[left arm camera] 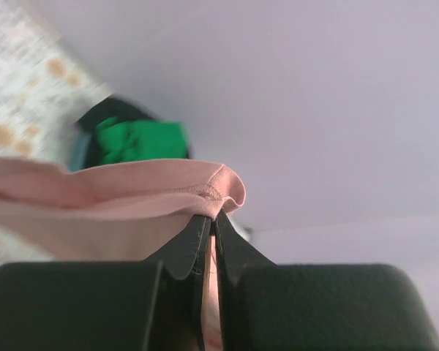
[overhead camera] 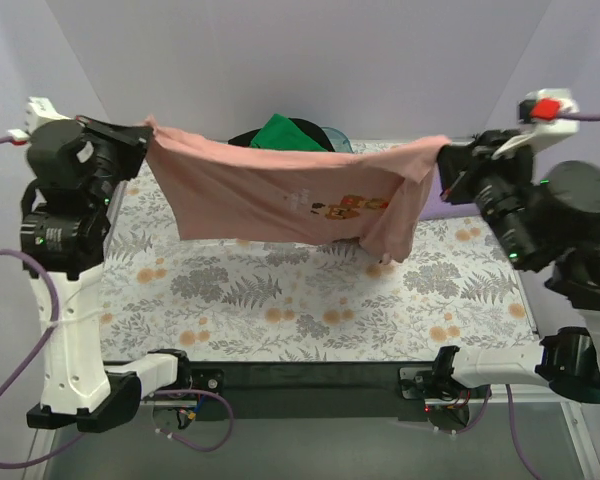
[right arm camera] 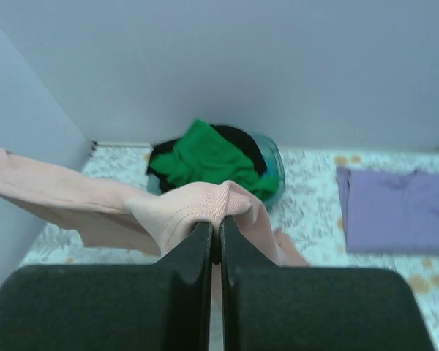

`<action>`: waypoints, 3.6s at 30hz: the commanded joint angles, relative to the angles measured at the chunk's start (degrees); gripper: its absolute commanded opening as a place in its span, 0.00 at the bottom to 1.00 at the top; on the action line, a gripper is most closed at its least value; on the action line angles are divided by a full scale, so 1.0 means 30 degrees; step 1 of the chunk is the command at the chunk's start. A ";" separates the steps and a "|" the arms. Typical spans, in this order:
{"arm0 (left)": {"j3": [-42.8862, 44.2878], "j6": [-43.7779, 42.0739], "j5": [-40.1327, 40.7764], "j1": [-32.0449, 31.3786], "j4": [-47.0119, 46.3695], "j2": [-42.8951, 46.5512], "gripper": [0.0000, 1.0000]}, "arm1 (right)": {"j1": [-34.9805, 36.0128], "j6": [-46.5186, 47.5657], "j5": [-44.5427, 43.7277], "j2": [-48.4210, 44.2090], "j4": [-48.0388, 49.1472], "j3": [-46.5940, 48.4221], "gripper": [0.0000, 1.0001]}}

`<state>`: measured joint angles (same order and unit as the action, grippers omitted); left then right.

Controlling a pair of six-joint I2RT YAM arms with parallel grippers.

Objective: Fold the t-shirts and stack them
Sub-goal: Flatten the tshirt out

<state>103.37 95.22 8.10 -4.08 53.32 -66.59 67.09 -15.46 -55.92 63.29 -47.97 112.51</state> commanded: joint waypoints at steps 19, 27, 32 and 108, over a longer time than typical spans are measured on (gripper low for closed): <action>0.6599 -0.2091 -0.3315 0.0070 -0.3153 0.1719 0.00 | -0.0039 1.1240 0.8349 -0.1760 1.0853 0.3078 0.01; -0.6634 -0.1421 0.1015 0.0070 -0.4584 0.3208 0.00 | -0.0184 1.6049 -0.0106 -0.2402 1.8265 -0.9639 0.01; -1.4612 0.0657 0.3917 0.0099 -0.6372 0.3010 0.00 | -0.5819 1.0237 0.2422 -0.2903 1.9006 -1.7187 0.01; -1.2924 -0.1389 0.1957 -0.0604 -0.5588 -0.7512 0.00 | -1.5713 0.1785 1.6586 1.5202 1.2795 -1.2630 0.45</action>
<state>63.59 91.26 10.98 -6.07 34.63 -91.68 19.90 -11.35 -11.73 108.90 -10.96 73.73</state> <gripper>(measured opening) 0.015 0.451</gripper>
